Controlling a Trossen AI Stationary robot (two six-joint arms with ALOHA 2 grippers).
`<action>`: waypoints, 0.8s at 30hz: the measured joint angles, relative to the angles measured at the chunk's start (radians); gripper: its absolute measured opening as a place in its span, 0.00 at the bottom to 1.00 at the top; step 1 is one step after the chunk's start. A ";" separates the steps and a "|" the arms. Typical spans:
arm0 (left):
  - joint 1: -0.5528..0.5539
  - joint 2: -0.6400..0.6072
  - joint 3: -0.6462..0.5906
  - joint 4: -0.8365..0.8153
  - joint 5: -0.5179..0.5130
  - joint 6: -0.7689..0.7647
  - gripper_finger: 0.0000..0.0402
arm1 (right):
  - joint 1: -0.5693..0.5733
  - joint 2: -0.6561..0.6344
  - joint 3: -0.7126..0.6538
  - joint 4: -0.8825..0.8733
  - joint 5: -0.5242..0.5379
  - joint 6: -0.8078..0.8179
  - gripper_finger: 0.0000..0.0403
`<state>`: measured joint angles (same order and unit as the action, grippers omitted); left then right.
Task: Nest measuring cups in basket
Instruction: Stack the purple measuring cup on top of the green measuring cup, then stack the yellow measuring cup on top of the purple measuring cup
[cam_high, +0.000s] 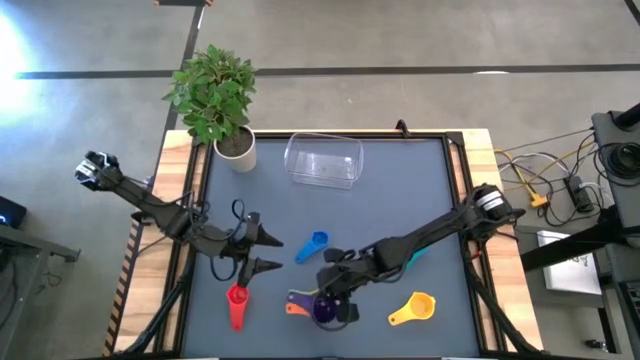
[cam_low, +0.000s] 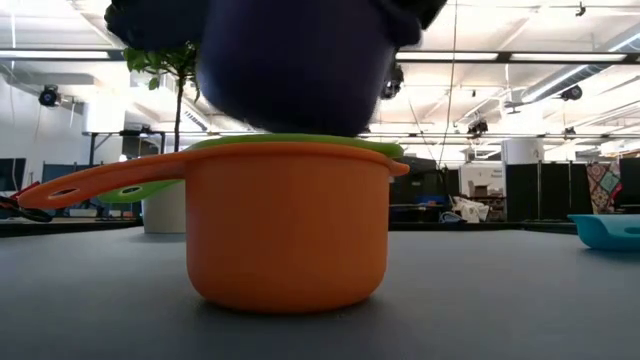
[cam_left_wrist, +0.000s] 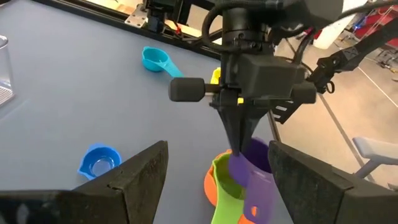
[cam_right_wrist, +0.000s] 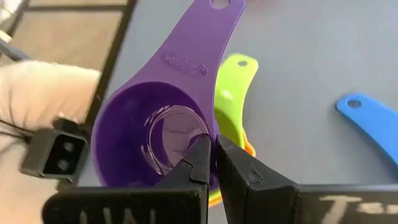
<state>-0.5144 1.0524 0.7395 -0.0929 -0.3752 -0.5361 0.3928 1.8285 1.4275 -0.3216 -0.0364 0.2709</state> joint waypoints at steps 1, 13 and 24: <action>0.000 0.002 0.000 -0.001 0.000 0.000 0.65 | 0.000 0.005 0.002 -0.011 0.002 -0.007 0.02; 0.000 0.013 0.000 -0.006 0.000 0.000 0.65 | 0.000 -0.001 -0.007 -0.025 0.006 -0.073 0.05; -0.001 0.013 -0.001 -0.007 0.000 -0.001 0.65 | 0.000 -0.031 0.020 -0.188 0.010 -0.101 0.36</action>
<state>-0.5152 1.0653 0.7387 -0.0999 -0.3748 -0.5376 0.3925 1.7973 1.4477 -0.5095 -0.0261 0.1704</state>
